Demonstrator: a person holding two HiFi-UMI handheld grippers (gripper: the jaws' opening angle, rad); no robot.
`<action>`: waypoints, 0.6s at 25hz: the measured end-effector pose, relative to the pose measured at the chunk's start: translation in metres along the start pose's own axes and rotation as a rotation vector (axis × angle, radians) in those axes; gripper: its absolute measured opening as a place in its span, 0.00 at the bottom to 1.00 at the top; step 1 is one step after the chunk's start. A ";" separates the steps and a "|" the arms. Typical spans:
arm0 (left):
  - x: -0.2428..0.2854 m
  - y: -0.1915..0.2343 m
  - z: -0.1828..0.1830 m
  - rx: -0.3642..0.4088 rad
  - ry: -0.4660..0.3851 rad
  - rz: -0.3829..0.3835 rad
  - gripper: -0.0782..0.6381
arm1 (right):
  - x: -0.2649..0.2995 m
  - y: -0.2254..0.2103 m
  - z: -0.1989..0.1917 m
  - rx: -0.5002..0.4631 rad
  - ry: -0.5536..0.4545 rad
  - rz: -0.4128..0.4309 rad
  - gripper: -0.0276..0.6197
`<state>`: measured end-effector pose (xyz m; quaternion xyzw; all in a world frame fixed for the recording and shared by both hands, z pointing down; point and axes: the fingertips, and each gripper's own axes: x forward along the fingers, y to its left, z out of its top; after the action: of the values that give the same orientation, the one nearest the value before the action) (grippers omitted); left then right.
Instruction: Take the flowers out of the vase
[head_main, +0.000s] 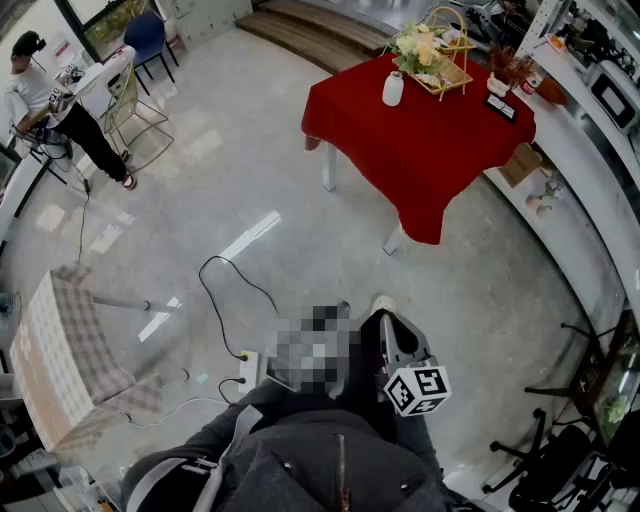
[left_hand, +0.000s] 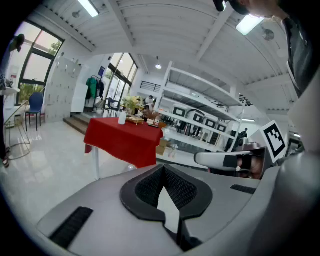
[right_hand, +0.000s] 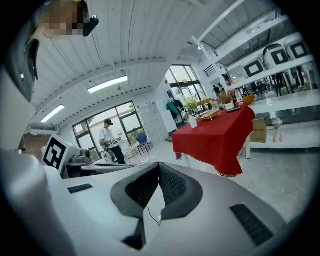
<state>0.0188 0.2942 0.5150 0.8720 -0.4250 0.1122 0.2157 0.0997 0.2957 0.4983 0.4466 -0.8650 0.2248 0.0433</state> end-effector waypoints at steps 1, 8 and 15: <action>-0.012 -0.005 -0.007 -0.025 -0.005 0.002 0.12 | -0.009 0.013 -0.004 0.006 -0.007 -0.006 0.06; -0.062 -0.037 -0.023 -0.052 -0.043 0.008 0.12 | -0.044 0.084 -0.014 -0.013 -0.035 0.018 0.06; -0.081 -0.050 -0.008 -0.023 -0.098 0.036 0.12 | -0.055 0.099 -0.004 -0.057 -0.040 0.048 0.06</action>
<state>0.0087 0.3815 0.4768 0.8662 -0.4517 0.0684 0.2026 0.0533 0.3888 0.4521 0.4284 -0.8823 0.1919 0.0335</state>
